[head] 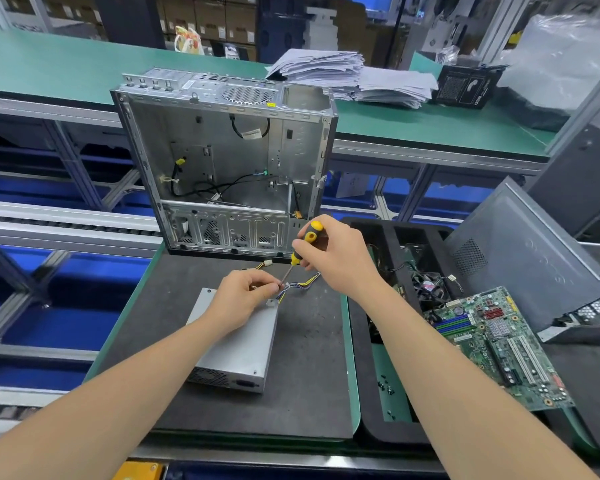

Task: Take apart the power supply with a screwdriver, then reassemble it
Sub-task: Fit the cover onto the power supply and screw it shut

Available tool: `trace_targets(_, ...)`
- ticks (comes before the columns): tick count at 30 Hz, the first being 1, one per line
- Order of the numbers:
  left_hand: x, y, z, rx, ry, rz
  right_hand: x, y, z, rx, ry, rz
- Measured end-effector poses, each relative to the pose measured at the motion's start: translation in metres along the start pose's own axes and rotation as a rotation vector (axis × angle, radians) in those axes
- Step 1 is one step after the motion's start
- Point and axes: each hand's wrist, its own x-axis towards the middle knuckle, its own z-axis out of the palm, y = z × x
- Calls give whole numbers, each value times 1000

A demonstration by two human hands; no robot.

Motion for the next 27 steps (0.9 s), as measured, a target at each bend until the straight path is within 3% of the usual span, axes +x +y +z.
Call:
trace_targets(11,-2,-5,-13,215,-57,16,0,1,23,-86,-30,4)
trace_targets(17,0,-6,-18,359,-169,28,0,4,31,-151,-41,-30)
trace_targets(27,2,-13,-17,395,-142,11,1,6,34,-174,-74,-42)
